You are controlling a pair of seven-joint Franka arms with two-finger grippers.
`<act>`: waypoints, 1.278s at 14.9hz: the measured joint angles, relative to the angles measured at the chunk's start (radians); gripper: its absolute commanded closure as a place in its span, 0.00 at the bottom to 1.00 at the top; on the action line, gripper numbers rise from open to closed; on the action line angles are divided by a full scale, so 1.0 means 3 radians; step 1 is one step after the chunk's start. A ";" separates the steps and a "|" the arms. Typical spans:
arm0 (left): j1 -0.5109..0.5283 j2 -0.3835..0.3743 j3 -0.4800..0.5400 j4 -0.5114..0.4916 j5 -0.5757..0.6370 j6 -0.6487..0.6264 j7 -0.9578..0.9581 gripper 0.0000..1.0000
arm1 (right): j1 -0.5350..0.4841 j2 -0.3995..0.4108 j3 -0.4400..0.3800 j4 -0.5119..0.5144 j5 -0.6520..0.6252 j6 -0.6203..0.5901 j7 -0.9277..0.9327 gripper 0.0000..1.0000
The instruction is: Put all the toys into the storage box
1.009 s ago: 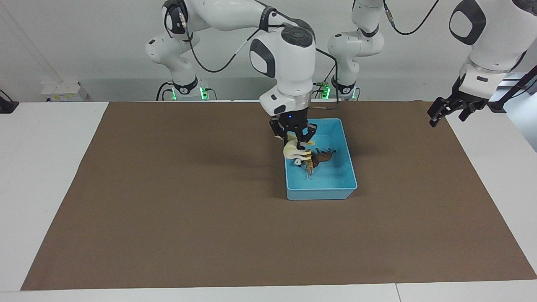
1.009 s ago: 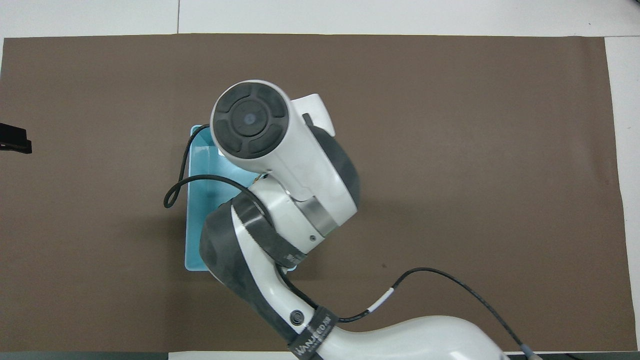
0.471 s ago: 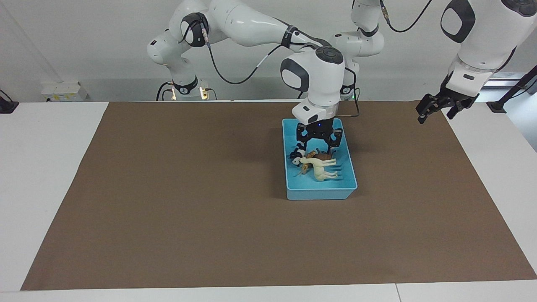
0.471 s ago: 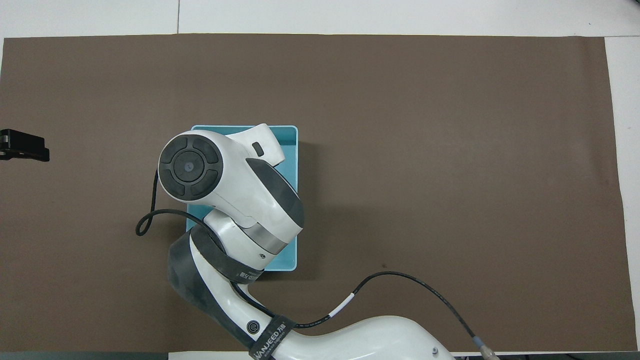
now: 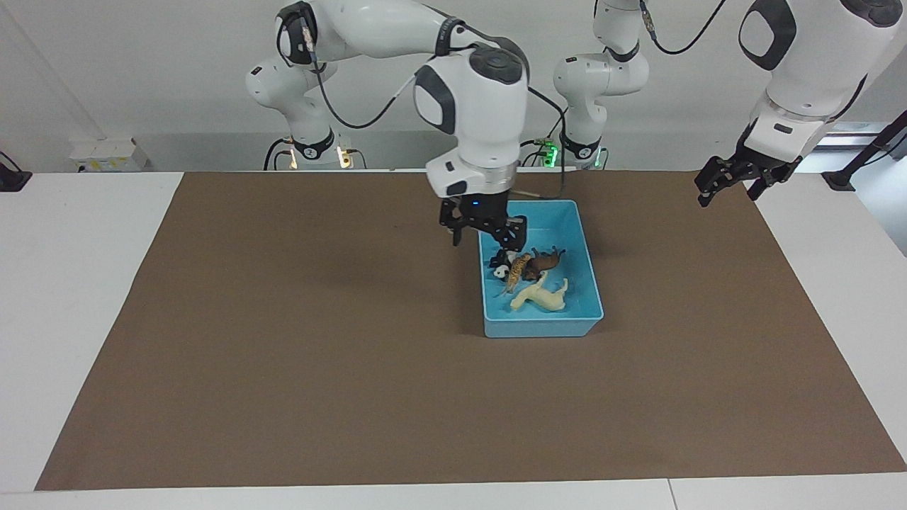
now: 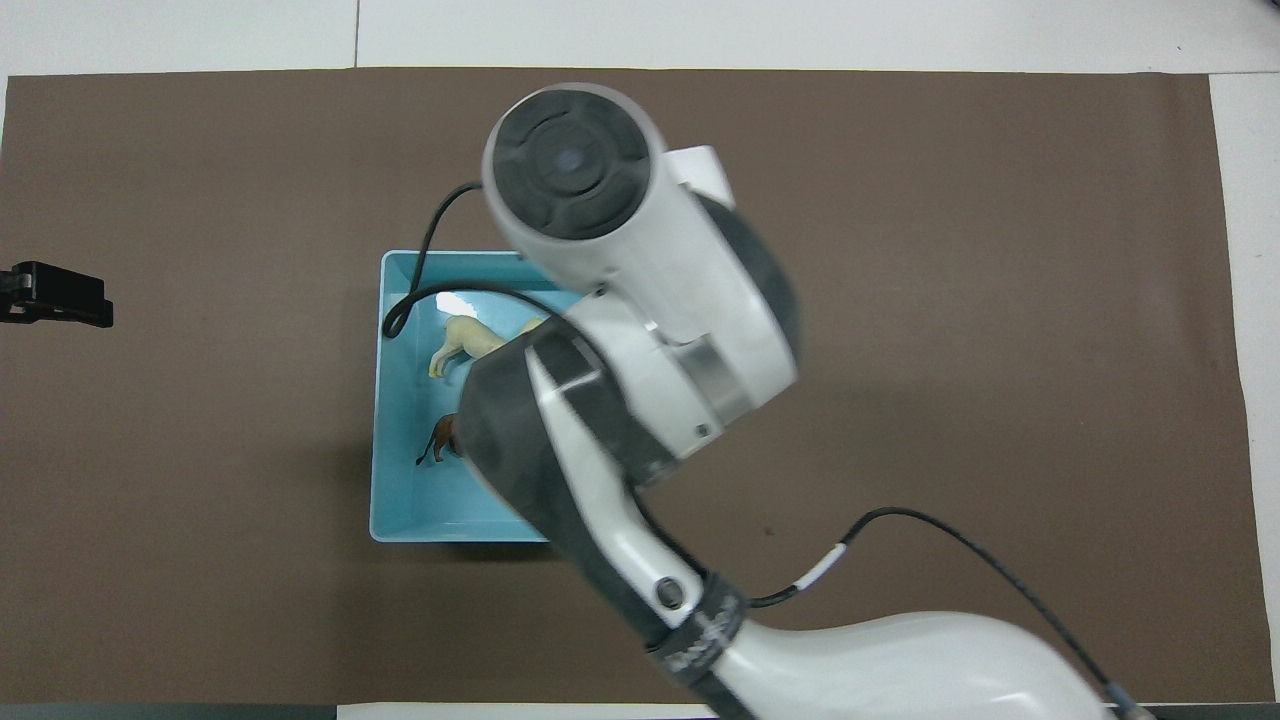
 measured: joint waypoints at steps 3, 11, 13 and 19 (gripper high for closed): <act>-0.0033 0.0012 0.0001 -0.0001 -0.0005 -0.0012 0.0000 0.00 | -0.0628 -0.0425 0.0005 -0.0355 0.0016 -0.0042 -0.0472 0.00; -0.0212 0.0027 0.0044 0.0002 -0.0035 -0.0013 0.0000 0.00 | -0.1909 -0.0880 0.0004 -0.1047 0.0017 -0.0042 -0.3417 0.00; -0.0226 0.0033 0.0064 0.0016 -0.0060 -0.0013 0.0000 0.00 | -0.2194 -0.0952 0.0004 -0.1110 0.0018 -0.0068 -0.4090 0.00; -0.0232 0.0035 0.0082 0.0025 -0.0227 -0.0017 0.0000 0.00 | -0.2515 -0.1501 0.0005 -0.1319 -0.0019 -0.0792 -0.4513 0.00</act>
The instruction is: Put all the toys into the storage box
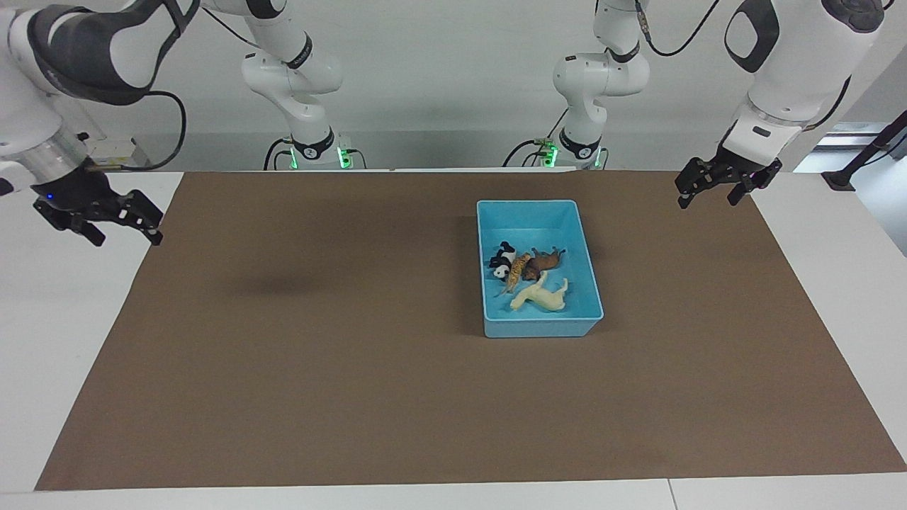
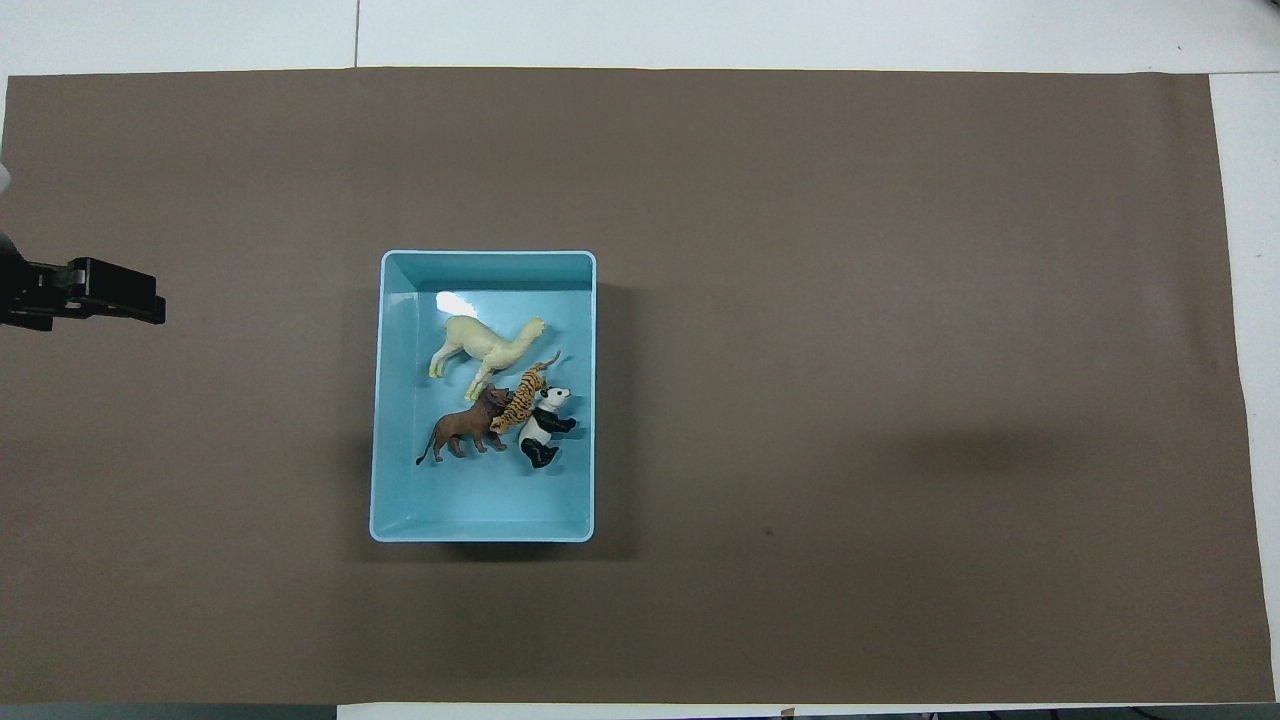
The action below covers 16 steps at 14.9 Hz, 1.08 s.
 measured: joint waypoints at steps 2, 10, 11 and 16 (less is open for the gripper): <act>-0.0004 0.0000 -0.0001 0.0001 -0.0019 -0.0068 0.0000 0.00 | 0.0000 -0.0328 0.0010 -0.0268 -0.0068 -0.0061 0.0000 0.00; -0.0009 0.0000 -0.0009 0.0006 -0.0026 -0.0224 0.0000 0.00 | -0.0051 -0.0636 0.0285 -0.0634 -0.0380 -0.0081 0.0004 0.00; -0.0009 0.0000 -0.0008 0.0007 -0.0026 -0.0229 0.0000 0.00 | -0.0047 -0.0628 0.0295 -0.0634 -0.0380 -0.0081 0.0024 0.00; -0.0009 -0.0001 -0.0003 0.0010 -0.0026 -0.0232 0.0000 0.00 | 0.0005 -0.0498 0.0318 -0.0491 -0.0373 -0.0096 0.0148 0.00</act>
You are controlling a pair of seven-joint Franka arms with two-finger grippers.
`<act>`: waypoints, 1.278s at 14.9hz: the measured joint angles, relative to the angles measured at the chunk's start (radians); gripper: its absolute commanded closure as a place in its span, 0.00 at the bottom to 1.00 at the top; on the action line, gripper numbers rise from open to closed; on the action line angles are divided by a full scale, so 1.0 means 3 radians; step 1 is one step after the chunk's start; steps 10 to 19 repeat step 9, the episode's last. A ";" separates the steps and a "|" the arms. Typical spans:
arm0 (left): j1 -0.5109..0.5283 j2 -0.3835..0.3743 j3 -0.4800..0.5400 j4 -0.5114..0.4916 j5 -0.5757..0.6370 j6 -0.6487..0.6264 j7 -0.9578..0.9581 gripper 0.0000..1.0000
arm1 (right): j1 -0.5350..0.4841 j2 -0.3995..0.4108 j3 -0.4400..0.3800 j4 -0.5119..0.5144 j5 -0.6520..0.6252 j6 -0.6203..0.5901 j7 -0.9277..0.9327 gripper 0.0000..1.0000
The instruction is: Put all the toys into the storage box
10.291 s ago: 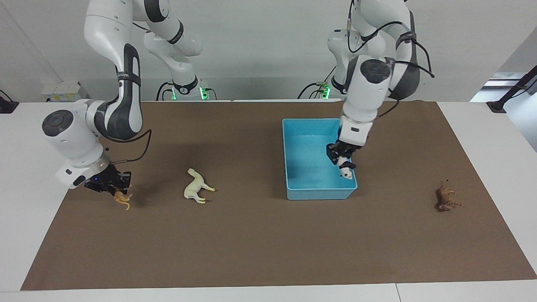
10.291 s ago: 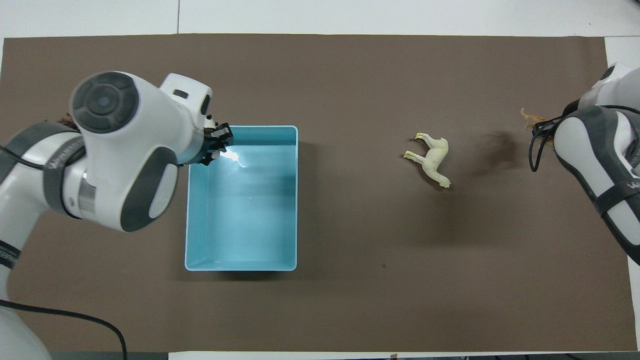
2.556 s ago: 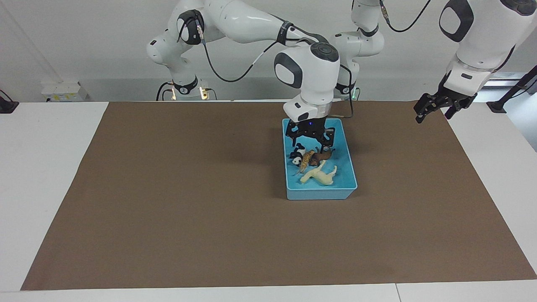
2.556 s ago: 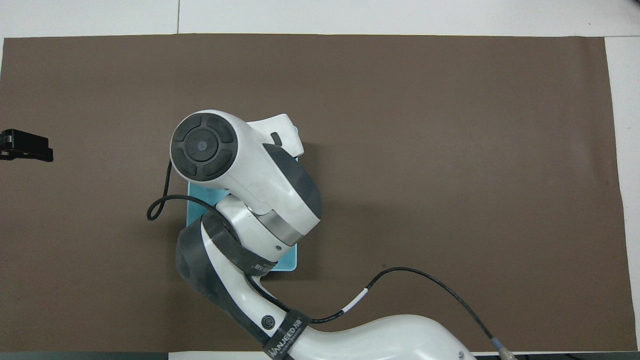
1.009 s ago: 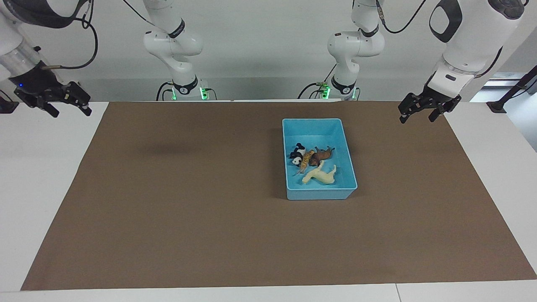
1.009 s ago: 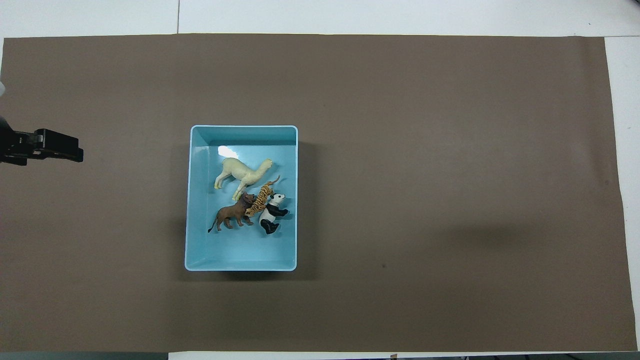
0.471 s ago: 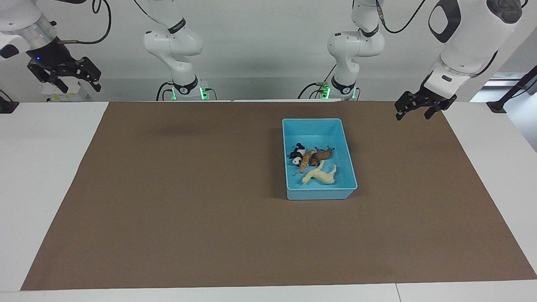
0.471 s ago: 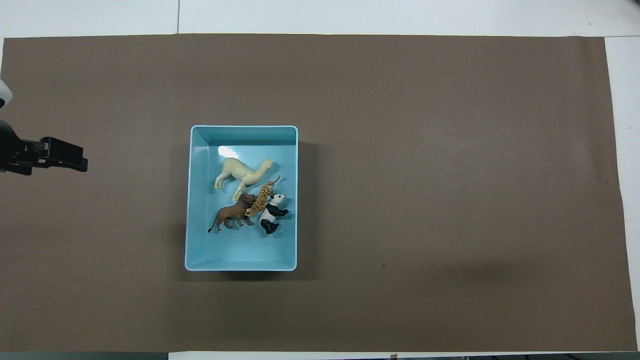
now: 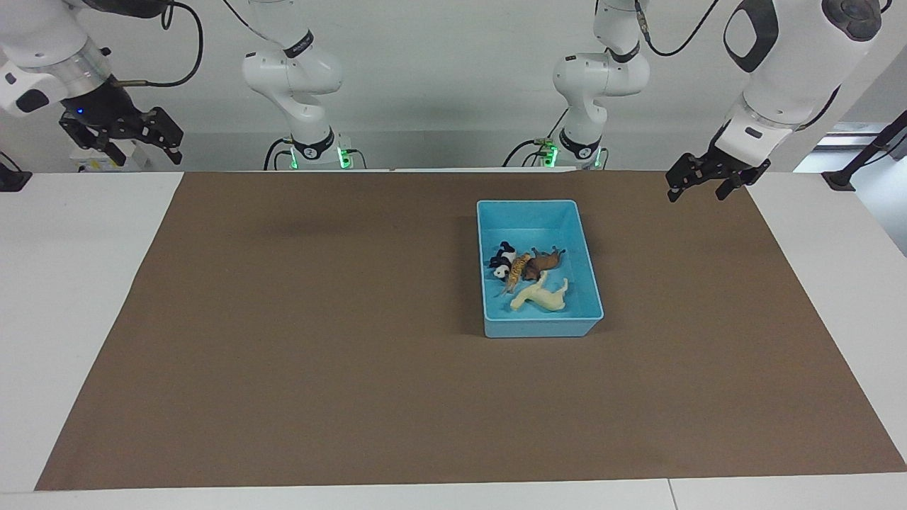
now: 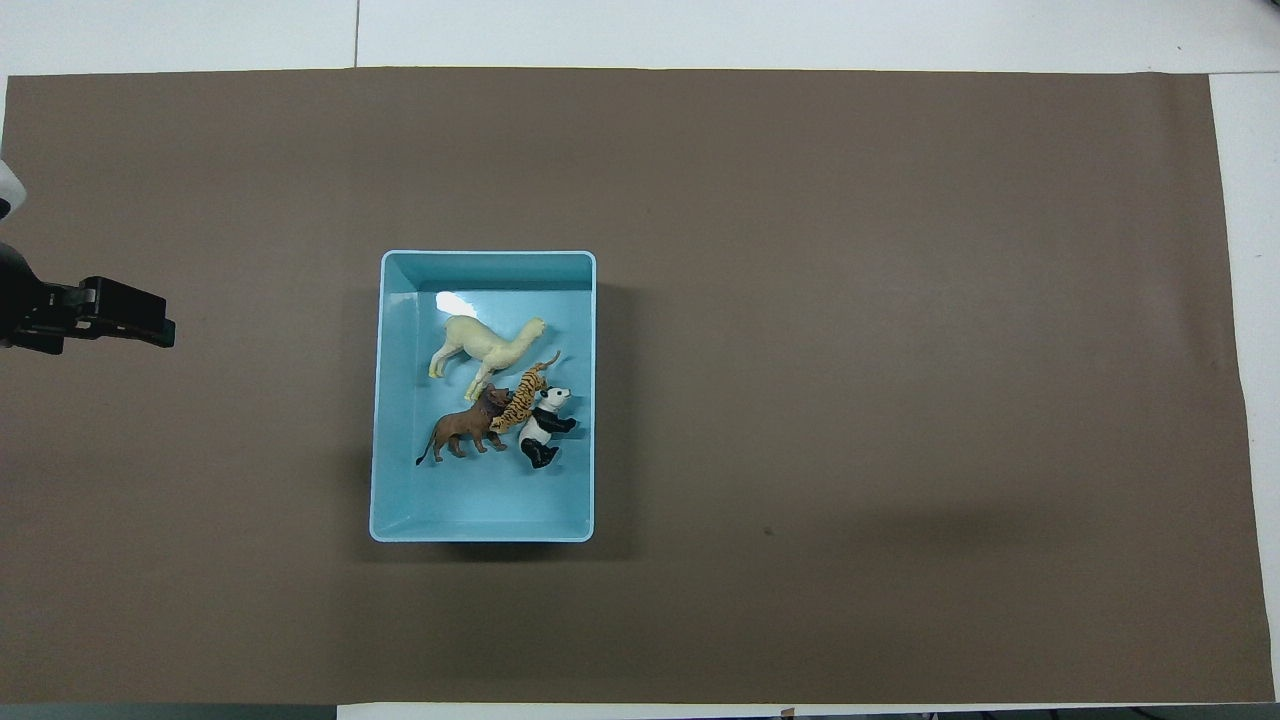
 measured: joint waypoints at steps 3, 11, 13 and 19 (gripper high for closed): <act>0.0002 0.0000 0.0007 0.0002 0.0006 0.0004 -0.0001 0.00 | -0.0004 0.0032 -0.0002 0.0040 -0.0010 -0.0009 0.0004 0.00; 0.0009 0.0000 0.0031 0.0002 0.0017 0.0016 -0.0001 0.00 | -0.0011 0.0035 -0.0009 0.0051 -0.0024 0.0146 0.0004 0.00; 0.0009 0.0000 0.0031 0.0002 0.0017 0.0016 -0.0001 0.00 | -0.0011 0.0035 -0.0009 0.0051 -0.0024 0.0146 0.0004 0.00; 0.0009 0.0000 0.0031 0.0002 0.0017 0.0016 -0.0001 0.00 | -0.0011 0.0035 -0.0009 0.0051 -0.0024 0.0146 0.0004 0.00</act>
